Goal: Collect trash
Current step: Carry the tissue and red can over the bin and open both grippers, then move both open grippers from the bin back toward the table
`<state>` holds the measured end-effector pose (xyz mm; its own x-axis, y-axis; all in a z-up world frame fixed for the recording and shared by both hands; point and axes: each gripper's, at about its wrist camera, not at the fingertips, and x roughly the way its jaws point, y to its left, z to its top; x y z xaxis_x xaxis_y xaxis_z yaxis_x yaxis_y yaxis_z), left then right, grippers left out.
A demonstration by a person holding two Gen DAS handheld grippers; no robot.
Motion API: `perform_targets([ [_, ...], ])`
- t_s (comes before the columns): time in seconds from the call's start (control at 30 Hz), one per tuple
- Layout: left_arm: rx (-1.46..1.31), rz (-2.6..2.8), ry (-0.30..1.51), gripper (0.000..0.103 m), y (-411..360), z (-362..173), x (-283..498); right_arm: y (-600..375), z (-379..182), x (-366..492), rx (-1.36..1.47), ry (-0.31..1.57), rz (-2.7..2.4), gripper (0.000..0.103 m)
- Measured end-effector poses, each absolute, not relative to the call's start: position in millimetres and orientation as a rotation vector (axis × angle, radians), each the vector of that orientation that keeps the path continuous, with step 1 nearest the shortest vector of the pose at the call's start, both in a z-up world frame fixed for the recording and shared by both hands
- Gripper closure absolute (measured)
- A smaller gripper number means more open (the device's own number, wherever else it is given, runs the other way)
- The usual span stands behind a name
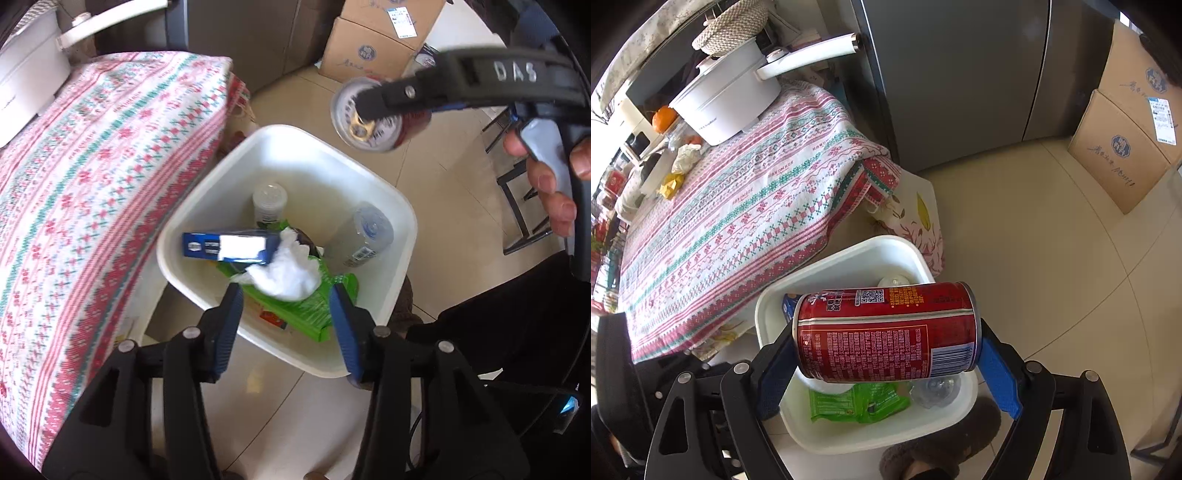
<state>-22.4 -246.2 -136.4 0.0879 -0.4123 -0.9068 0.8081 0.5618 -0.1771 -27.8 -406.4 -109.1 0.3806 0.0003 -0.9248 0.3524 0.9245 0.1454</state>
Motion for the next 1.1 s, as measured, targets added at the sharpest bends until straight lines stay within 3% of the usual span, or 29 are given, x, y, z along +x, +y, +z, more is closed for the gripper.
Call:
perform_targets([
  [0.6, 0.331, -0.782, 1.113, 0.043, -179.8, -113.1, 19.3, -380.6, -120.8, -12.1, 0.296, 1.251, -0.202, 0.013],
  [1.1, 0.262, -0.682, 1.080, 0.035, -139.4, -97.8, 46.2, -357.3, -105.0, 15.0, 0.275, 1.214, -0.180, 0.013],
])
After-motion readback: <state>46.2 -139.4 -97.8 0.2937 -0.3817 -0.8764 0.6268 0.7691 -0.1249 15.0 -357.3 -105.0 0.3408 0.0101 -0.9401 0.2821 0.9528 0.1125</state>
